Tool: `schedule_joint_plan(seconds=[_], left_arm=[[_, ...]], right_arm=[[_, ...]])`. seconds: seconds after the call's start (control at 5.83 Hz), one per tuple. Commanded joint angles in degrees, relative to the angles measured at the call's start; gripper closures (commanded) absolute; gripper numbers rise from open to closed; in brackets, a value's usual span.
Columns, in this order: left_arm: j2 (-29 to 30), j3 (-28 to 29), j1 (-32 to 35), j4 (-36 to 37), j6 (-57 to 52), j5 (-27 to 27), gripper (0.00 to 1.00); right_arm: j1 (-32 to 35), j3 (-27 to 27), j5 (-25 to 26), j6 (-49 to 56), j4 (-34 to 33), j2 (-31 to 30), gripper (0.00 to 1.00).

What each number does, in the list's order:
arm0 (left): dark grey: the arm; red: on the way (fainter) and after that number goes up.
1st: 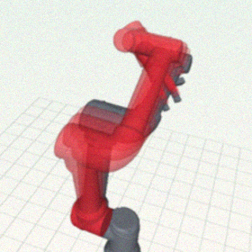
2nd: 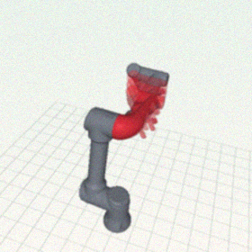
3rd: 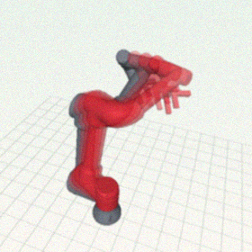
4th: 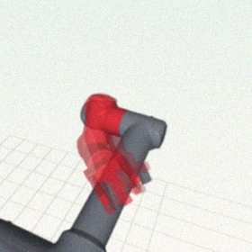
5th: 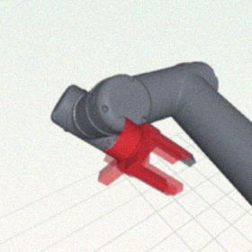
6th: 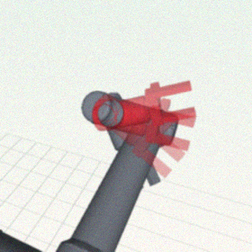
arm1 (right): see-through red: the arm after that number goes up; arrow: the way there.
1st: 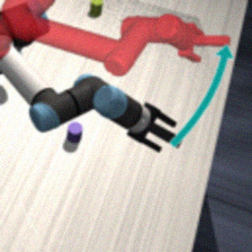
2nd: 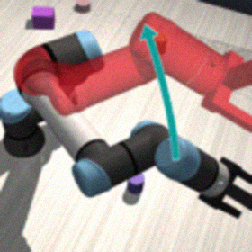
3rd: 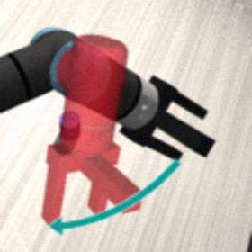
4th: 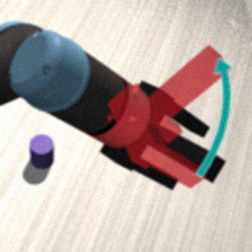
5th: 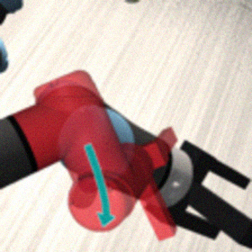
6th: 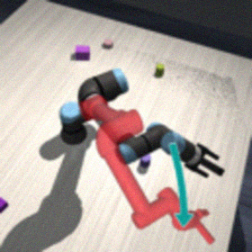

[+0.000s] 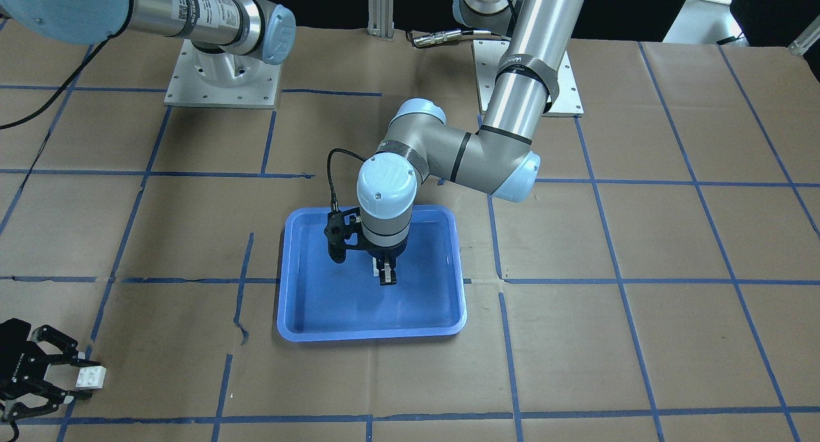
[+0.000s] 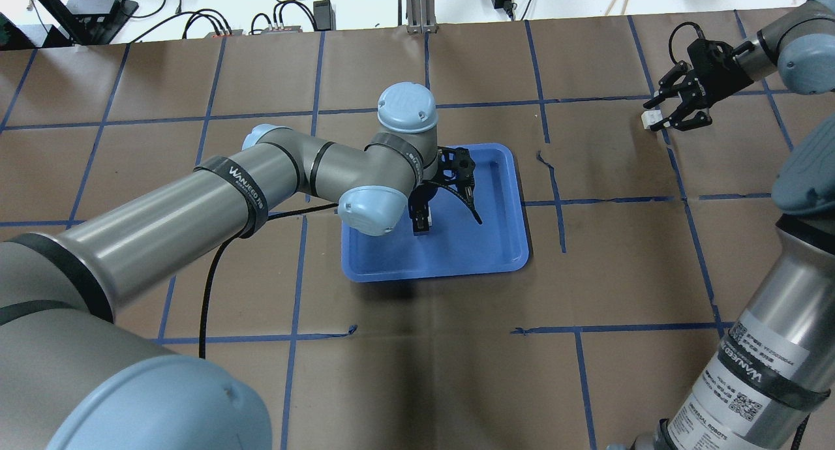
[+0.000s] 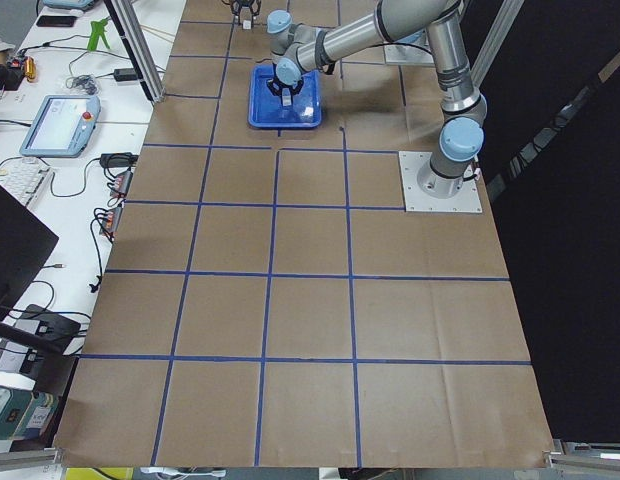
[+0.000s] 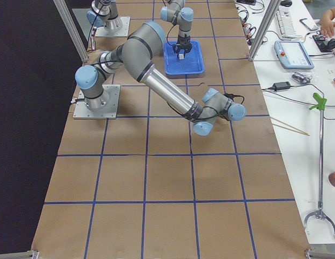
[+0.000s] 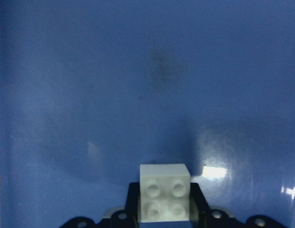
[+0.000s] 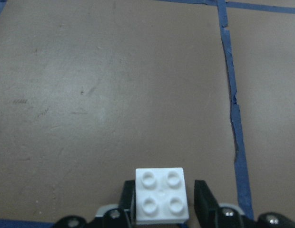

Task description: Assemble white blocks and place on blue tray

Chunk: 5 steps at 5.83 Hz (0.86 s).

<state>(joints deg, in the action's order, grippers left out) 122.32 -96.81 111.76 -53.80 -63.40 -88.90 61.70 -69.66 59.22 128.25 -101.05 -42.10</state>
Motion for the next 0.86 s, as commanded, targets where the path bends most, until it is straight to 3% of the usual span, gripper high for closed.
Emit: schedule_joint_plan(seconds=[0.0, 0.34, 0.69], left_arm=[[-0.85, -0.48, -0.05, 0.89, 0.03, 0.04, 0.06], [-6.27, 0.05, -0.23, -1.55, 1.77, -0.14, 0.06], [-14.53, 1.71, -0.49, -10.76, 3.79, -0.05, 0.06]], right_arm=[[0.00, 0.05, -0.07, -0.02, -0.20, 0.00, 0.68], [0.00, 0.66, -0.33, -1.06, 0.15, -0.96, 0.71], [0.43, 0.23, -0.07, -4.75, 2.77, -5.86, 0.72]])
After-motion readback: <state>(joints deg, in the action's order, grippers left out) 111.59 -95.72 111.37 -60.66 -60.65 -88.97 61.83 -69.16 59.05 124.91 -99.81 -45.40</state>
